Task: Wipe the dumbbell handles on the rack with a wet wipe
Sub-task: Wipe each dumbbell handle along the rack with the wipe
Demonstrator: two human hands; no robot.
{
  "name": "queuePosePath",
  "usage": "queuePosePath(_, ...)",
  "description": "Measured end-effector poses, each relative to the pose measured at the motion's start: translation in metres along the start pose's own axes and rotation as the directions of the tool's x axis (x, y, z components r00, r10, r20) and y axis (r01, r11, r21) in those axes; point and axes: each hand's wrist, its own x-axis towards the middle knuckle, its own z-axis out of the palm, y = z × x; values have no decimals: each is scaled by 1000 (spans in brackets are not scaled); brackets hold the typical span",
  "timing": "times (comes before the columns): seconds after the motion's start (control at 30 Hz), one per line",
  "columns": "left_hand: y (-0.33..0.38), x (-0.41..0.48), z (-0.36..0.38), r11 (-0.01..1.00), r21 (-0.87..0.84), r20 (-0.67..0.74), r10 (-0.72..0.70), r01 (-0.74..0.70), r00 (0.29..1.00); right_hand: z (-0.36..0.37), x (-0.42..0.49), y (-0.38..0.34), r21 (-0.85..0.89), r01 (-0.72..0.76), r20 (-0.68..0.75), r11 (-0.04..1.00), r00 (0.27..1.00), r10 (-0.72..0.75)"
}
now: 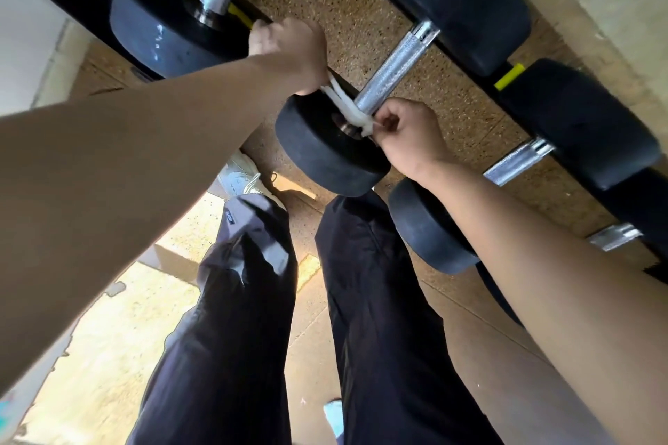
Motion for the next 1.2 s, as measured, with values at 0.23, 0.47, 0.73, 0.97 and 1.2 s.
queuePosePath(0.23, 1, -7, -22, 932, -319, 48, 198, -173, 979, -8, 6, 15, 32, -184, -232, 982, 955, 187)
queuePosePath(0.47, 16, -8, -29, 924, -359, -203, 59, -130, 977, -22, 6, 6, 435, -194, -318, 879, 880, 352)
queuePosePath(0.73, 21, 15, -38, 681, -717, -102, -315, 150, 944, -35, 17, -36, 954, -128, -76, 272, 772, 630)
queuePosePath(0.97, 48, 8, -43, 689, -721, -30, -131, 69, 991, -45, 21, -7, 981, -169, 188, -93, 725, 663)
queuePosePath(1.2, 20, 22, -45, 423, -882, 31, -392, 210, 919, -39, 24, -32, 965, -148, 234, -216, 857, 459)
